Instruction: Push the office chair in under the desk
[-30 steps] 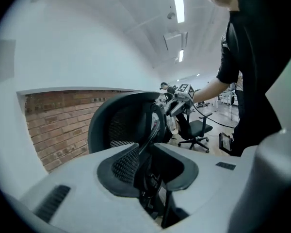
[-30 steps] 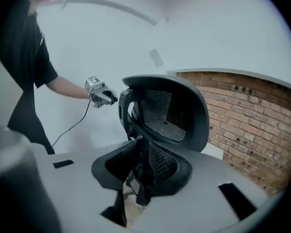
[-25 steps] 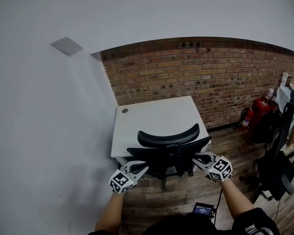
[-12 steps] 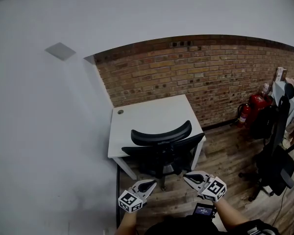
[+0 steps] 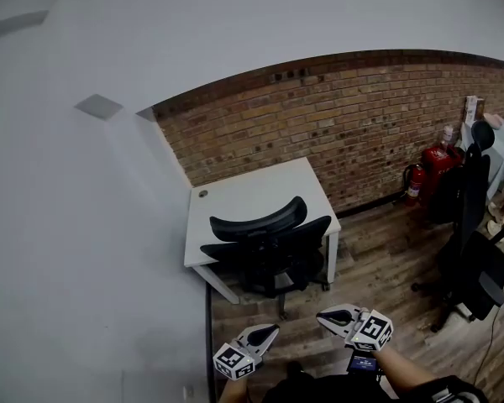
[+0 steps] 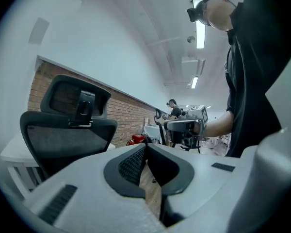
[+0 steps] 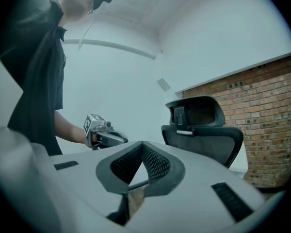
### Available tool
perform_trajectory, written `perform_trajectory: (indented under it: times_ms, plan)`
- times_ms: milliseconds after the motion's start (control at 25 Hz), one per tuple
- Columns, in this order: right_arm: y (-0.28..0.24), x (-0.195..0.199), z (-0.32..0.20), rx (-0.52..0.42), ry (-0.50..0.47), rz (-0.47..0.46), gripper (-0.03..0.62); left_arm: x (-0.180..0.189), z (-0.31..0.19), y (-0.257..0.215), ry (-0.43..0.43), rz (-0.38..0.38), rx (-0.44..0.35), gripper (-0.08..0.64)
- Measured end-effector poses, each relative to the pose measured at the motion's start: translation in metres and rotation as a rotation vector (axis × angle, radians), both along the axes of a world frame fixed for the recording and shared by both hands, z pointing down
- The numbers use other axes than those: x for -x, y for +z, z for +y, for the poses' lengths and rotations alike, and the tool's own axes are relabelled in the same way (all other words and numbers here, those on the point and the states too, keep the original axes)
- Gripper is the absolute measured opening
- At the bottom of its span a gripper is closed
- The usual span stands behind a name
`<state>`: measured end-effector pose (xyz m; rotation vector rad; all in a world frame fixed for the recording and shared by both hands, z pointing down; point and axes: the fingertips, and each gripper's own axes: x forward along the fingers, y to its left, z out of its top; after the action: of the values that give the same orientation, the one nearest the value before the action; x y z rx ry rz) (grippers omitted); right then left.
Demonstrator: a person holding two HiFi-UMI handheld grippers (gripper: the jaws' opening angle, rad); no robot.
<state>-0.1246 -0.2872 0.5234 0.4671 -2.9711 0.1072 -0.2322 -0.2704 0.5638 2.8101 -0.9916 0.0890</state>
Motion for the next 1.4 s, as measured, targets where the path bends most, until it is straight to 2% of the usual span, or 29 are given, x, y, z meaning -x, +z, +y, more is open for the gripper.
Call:
perform_trajectory:
  times_ms: [120,280,520,720,1000,1160,1400]
  plan:
    - [0.014,-0.017,0.030,0.029,0.000,0.007,0.008,-0.027,0.031,0.008,0.039,-0.017,0.032,0.025]
    - [0.009,-0.036,0.068,0.011,0.000,-0.019,0.008,-0.052,0.075,0.004,0.068,-0.034,0.010,0.025]
    - [0.025,-0.064,0.126,0.033,-0.014,-0.009,0.008,-0.065,0.125,0.013,0.006,-0.022,0.025,0.025]
    - [0.021,-0.085,0.153,0.034,0.029,-0.019,0.008,-0.075,0.163,0.006,0.016,-0.016,0.012,0.025]
    - [-0.008,-0.070,0.207,-0.023,0.070,-0.032,0.008,-0.062,0.201,-0.024,0.057,-0.006,-0.065,0.025]
    - [-0.012,-0.044,0.251,-0.033,0.093,-0.033,0.008,-0.046,0.243,-0.044,0.091,0.000,-0.107,0.025]
    - [-0.004,-0.013,0.320,-0.038,0.077,-0.011,0.008,-0.003,0.315,-0.024,0.041,0.052,-0.067,0.025]
